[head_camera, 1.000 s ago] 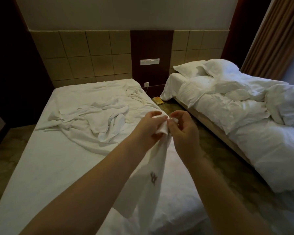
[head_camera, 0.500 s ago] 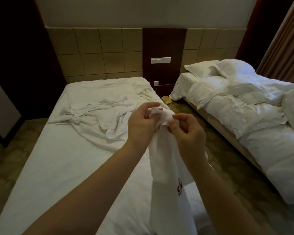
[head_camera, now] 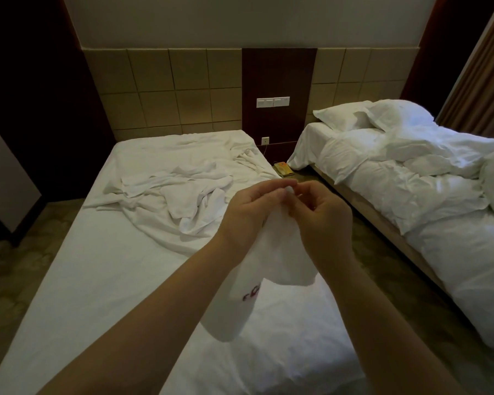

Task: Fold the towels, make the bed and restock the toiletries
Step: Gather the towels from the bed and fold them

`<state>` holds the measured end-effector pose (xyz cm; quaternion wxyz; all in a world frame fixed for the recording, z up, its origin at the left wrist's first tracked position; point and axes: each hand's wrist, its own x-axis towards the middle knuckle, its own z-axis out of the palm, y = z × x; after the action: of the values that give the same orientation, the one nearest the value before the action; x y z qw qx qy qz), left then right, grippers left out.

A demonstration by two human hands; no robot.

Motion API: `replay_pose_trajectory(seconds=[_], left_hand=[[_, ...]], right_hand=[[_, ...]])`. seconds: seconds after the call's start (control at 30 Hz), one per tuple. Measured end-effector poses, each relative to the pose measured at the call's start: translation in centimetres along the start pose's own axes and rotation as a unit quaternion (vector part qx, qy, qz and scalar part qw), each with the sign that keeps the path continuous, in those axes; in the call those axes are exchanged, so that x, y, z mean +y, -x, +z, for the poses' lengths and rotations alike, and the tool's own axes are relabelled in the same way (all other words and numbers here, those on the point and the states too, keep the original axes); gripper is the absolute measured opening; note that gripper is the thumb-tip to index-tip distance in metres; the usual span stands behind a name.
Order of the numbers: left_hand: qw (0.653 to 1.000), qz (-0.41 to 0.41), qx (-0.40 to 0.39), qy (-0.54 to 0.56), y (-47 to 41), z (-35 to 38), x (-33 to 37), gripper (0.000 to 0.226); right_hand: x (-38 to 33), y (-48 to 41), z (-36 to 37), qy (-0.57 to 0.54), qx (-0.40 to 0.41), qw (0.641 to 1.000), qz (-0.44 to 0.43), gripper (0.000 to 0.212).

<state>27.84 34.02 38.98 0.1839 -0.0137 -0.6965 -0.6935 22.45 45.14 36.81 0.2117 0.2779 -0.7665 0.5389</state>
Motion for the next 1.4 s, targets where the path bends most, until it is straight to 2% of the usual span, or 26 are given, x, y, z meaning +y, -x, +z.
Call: replay_pose_trajectory(seconds=[0.1,0.23,0.3,0.43,0.53,0.6,0.73,0.8,0.87,0.93,1.0,1.07,1.13,1.27,1.4], left_hand=[[0.993,0.043,0.028,-0.104,-0.1,-0.2,-0.5,0.029],[0.988,0.024,0.086,-0.127,-0.4,-0.7,-1.4,0.027],[0.984,0.022,0.102,-0.146,-0.3,-0.9,-2.2,0.025],[0.981,0.016,0.147,-0.123,-0.8,-1.2,-2.8,0.033],[0.979,0.035,0.142,-0.142,-1.7,-2.0,-2.4,0.04],[0.973,0.035,0.149,-0.171,-2.2,-2.8,-2.4,0.042],[0.961,0.025,0.192,-0.199,-3.3,-4.7,-3.5,0.045],[0.956,0.014,0.201,-0.214,-3.6,-5.6,-4.2,0.045],[0.948,-0.001,0.225,-0.223,-3.9,-6.8,-4.9,0.045],[0.941,-0.025,0.253,-0.224,-4.4,-8.1,-5.6,0.044],[0.936,-0.056,0.261,-0.231,-4.9,-9.4,-6.4,0.044],[0.93,-0.089,0.262,-0.241,-5.3,-10.6,-7.4,0.043],[0.924,-0.115,0.267,-0.248,-5.3,-11.8,-8.5,0.042],[0.912,-0.151,0.282,-0.258,-4.9,-13.3,-9.9,0.036],[0.907,-0.145,0.293,-0.265,-4.6,-13.5,-10.1,0.028]], right_hand=[[0.1,-0.4,0.1,-0.022,-0.024,0.999,0.016,0.012],[1.1,-0.4,0.0,-0.139,-0.123,0.976,0.115,0.012],[1.9,0.0,0.0,-0.143,-0.169,0.96,0.17,0.011],[5.2,3.1,0.1,0.066,-0.265,0.954,0.121,0.045],[8.9,5.9,-1.3,0.223,-0.271,0.933,0.085,0.057],[11.8,6.9,-2.9,0.289,-0.282,0.91,0.092,0.056],[16.8,7.2,-6.5,0.4,-0.368,0.829,0.133,0.045],[17.8,6.2,-7.7,0.438,-0.36,0.816,0.115,0.042],[17.7,4.3,-8.7,0.448,-0.291,0.843,0.071,0.037],[16.9,2.2,-9.4,0.372,-0.2,0.906,0.038,0.034],[15.6,0.7,-9.8,0.279,-0.174,0.944,0.037,0.037],[14.4,-0.2,-9.5,0.232,-0.168,0.957,0.049,0.028],[13.2,-1.2,-8.9,0.218,-0.131,0.967,0.023,0.022],[10.8,-3.1,-8.3,0.218,-0.082,0.972,-0.02,0.02],[10.1,-4.1,-8.1,0.25,-0.071,0.966,0.004,0.024]])
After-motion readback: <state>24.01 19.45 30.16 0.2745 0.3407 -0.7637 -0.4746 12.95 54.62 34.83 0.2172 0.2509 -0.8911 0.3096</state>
